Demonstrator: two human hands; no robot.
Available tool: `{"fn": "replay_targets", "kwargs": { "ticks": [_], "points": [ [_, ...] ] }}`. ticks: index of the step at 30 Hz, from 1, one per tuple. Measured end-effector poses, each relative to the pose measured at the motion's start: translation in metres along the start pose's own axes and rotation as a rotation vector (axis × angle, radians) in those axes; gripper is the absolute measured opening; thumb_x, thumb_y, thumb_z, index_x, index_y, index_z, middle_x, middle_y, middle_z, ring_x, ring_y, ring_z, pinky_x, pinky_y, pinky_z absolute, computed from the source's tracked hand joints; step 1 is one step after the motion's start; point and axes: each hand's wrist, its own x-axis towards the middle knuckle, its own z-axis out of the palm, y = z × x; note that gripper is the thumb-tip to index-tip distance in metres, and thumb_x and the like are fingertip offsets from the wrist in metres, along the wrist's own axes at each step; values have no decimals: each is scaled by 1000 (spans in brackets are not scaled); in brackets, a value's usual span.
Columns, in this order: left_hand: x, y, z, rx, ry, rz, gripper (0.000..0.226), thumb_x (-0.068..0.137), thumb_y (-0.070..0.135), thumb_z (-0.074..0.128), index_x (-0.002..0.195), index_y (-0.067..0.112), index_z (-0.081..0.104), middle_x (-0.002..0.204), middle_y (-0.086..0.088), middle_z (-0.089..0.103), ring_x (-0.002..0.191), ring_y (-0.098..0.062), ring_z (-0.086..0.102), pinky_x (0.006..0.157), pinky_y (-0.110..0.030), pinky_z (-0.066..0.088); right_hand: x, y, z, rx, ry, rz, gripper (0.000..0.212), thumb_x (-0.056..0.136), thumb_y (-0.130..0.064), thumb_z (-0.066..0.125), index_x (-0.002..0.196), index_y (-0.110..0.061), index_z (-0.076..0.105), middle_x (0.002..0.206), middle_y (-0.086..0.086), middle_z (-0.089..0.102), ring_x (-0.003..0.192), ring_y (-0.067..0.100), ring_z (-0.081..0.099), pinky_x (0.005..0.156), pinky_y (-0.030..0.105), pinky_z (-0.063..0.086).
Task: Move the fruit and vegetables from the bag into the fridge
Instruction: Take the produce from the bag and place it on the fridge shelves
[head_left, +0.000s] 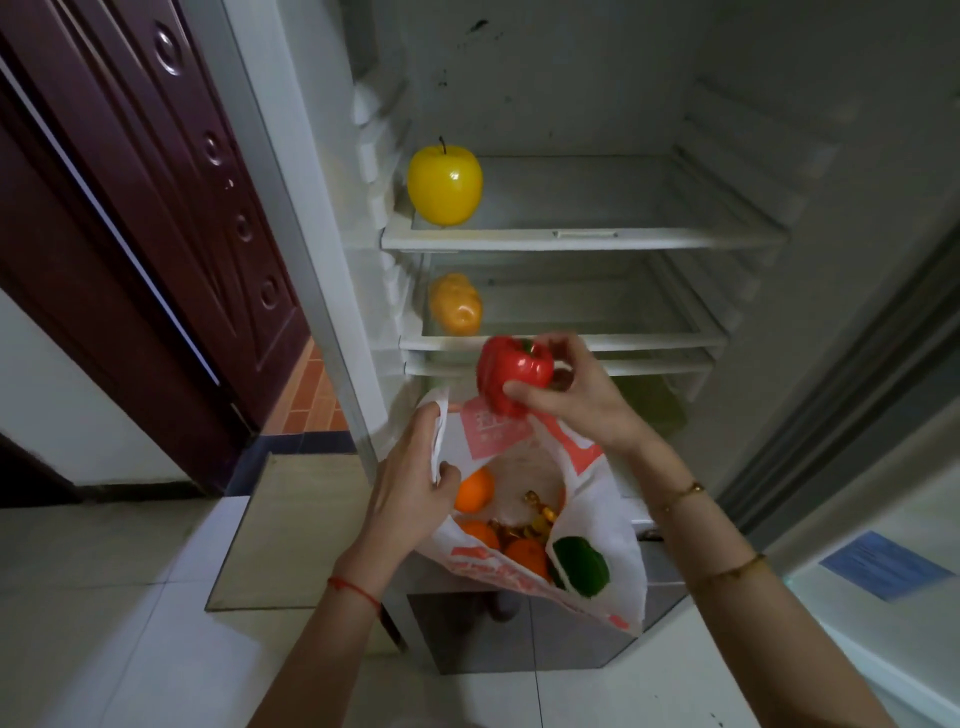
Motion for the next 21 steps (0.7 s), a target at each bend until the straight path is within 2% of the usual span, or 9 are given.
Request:
{"fn": "replay_targets", "kwargs": {
  "ticks": [3, 5, 8, 10, 12, 15, 16, 19, 21],
  "points": [
    [2, 2, 1, 20, 4, 9, 58, 85, 5, 55, 134, 29, 37, 114, 6, 55, 69, -13, 55, 54, -15, 43, 26, -11, -11, -51, 210, -93, 73, 70, -31, 85, 127, -22, 41, 119, -10, 51, 104, 8, 57, 84, 20, 52],
    [3, 2, 3, 22, -1, 11, 56, 84, 6, 55, 132, 29, 37, 112, 5, 56, 71, -13, 59, 59, -30, 52, 48, -8, -12, -111, 305, -95, 79, 70, -32, 86, 132, -18, 40, 127, -1, 49, 110, 12, 54, 88, 21, 49],
    [4, 2, 4, 25, -2, 10, 54, 85, 7, 55, 131, 29, 37, 108, 4, 56, 72, -14, 61, 62, -39, 55, 79, -1, -9, -213, 351, -79, 80, 69, -30, 86, 133, -11, 41, 131, 8, 45, 117, 21, 51, 97, 31, 49],
    [5, 2, 4, 10, -2, 10, 55, 84, 6, 54, 131, 29, 37, 106, 4, 57, 73, -16, 62, 62, -42, 55, 94, 2, -5, -220, 348, -78, 79, 69, -27, 86, 132, -10, 42, 131, 9, 44, 118, 22, 49, 96, 29, 48],
    [6, 4, 3, 3, -3, 4, 54, 84, 6, 54, 131, 29, 37, 103, 4, 57, 70, -15, 62, 60, -40, 55, 106, 4, 0, -187, 335, -80, 78, 69, -24, 86, 131, -10, 42, 131, 9, 47, 118, 22, 50, 91, 26, 47],
    [7, 4, 1, 18, -5, -8, 55, 85, 6, 55, 131, 29, 38, 100, 6, 55, 64, -12, 59, 52, -23, 49, 119, 7, 6, -168, 313, -64, 77, 70, -22, 85, 132, -9, 41, 132, 10, 50, 118, 22, 51, 89, 24, 45],
    [7, 4, 0, 18, -4, -11, 54, 85, 6, 55, 130, 29, 38, 100, 7, 55, 65, -12, 58, 51, -21, 46, 122, 8, 7, -167, 315, -59, 76, 71, -22, 85, 132, -9, 41, 132, 10, 50, 118, 22, 51, 89, 25, 45],
    [5, 3, -1, -7, -11, -14, 51, 84, 6, 54, 127, 29, 40, 103, 7, 56, 72, -12, 60, 58, -31, 52, 124, 11, 8, -149, 311, -55, 81, 69, -22, 86, 134, -9, 39, 134, 11, 50, 119, 25, 53, 92, 27, 47],
    [4, 2, -2, -29, -6, -23, 53, 85, 4, 54, 130, 29, 40, 105, 8, 57, 79, -10, 62, 61, -27, 54, 120, 11, 7, -132, 297, -43, 88, 70, -24, 86, 139, -10, 35, 138, 10, 46, 123, 23, 50, 96, 27, 45]
  ]
}}
